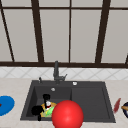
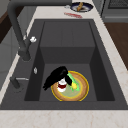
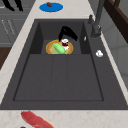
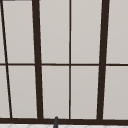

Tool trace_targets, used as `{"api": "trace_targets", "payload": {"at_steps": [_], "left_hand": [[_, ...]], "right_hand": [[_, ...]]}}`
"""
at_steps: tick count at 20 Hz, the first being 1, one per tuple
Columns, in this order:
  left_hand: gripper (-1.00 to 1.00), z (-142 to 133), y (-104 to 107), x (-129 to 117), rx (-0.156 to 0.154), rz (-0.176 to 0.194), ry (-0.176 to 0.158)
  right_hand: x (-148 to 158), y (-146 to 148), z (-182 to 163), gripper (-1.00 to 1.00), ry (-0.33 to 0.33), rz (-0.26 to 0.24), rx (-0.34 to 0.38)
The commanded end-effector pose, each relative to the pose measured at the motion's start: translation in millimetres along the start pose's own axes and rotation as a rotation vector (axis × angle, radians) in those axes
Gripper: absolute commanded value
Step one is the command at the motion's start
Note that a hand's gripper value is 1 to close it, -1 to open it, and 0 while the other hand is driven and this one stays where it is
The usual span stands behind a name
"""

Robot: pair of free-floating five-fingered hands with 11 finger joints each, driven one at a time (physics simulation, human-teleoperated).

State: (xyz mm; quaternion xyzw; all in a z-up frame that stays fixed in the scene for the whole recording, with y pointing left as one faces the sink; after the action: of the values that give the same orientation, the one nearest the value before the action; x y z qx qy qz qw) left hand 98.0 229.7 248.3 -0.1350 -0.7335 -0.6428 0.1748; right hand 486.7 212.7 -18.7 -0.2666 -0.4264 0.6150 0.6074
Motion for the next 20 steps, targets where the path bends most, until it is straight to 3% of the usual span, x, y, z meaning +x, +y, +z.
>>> {"api": "trace_targets", "payload": {"at_steps": [1,10,13,15,20], "left_hand": [[0.0,0.0,0.0,0.0,0.0,0.0,0.0],[0.0,0.0,0.0,0.0,0.0,0.0,0.0],[0.0,0.0,0.0,0.0,0.0,0.0,0.0],[0.0,0.0,0.0,0.0,0.0,0.0,0.0],[0.0,0.0,0.0,0.0,0.0,0.0,0.0]], "right_hand": [[-12.2,2.5,9.7,-1.0,0.006,-0.003,-0.001],[-23.9,11.5,41.6,-1.0,-0.004,-0.011,0.01],[-21.9,10.4,38.3,-1.0,0.001,0.001,0.011],[-25.3,12.4,22.5,-1.0,0.006,0.003,0.06],[-28.4,18.7,13.0,-1.0,0.008,0.006,0.034]]}}
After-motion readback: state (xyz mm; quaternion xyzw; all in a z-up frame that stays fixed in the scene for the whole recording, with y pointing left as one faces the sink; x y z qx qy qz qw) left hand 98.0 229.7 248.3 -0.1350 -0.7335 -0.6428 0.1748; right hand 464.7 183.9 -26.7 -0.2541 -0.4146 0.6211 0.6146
